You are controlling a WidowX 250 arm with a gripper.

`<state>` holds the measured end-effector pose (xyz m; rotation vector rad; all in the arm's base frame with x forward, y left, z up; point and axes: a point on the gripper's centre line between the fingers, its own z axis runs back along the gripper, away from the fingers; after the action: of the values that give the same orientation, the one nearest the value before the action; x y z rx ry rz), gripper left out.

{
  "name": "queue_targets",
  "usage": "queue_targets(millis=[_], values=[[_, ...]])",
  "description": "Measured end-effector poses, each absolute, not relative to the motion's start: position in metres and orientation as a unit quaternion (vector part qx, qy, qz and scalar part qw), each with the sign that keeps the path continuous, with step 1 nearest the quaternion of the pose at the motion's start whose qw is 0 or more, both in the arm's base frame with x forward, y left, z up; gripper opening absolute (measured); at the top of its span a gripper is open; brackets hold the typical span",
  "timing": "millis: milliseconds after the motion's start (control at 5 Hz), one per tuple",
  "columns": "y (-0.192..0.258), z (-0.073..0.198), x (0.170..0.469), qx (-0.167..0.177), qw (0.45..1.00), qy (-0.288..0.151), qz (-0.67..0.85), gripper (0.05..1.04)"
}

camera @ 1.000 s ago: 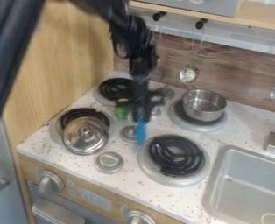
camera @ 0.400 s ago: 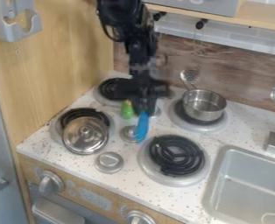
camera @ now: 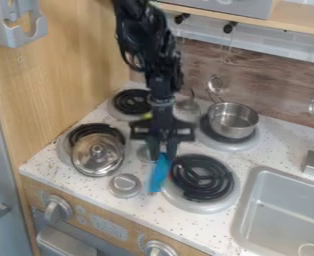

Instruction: Move the blue fork to the bottom right stove

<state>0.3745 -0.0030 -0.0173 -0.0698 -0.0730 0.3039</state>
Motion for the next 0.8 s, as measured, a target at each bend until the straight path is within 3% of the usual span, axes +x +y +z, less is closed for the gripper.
queue_targets(millis=[800], values=[[-0.049,-0.037,0.384,-0.040,0.995,-0.015,0.091,0.237]])
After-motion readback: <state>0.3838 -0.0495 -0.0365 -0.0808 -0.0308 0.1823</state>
